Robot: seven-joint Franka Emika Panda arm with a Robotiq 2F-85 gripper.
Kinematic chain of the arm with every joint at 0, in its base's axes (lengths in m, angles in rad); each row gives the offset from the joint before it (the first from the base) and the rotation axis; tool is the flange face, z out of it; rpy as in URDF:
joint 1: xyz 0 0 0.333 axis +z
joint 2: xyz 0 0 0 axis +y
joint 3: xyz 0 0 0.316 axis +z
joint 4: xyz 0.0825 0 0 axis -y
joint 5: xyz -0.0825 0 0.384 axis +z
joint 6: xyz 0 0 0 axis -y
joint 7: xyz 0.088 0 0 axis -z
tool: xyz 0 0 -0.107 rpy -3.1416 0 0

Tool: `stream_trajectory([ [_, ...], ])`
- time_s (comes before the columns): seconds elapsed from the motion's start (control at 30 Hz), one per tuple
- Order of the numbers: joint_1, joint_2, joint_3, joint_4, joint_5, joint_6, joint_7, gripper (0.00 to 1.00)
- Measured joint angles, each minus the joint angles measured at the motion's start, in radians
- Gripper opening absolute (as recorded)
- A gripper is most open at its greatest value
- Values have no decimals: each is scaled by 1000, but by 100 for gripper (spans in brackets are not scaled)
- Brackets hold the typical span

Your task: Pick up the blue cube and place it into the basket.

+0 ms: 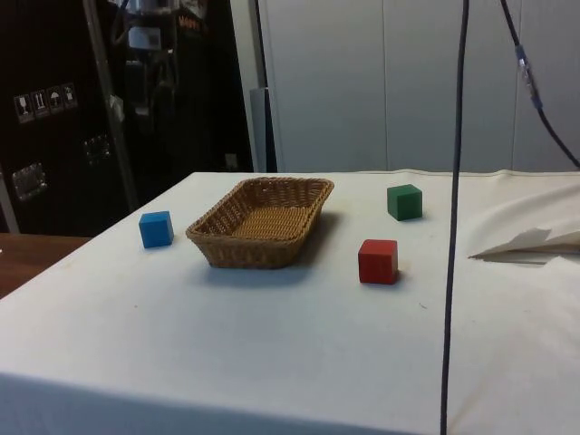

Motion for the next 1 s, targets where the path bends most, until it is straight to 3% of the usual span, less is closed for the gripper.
stream_trajectory([
  [1.0, -10, 163, 1, 145, 5, 38, -195, 100],
])
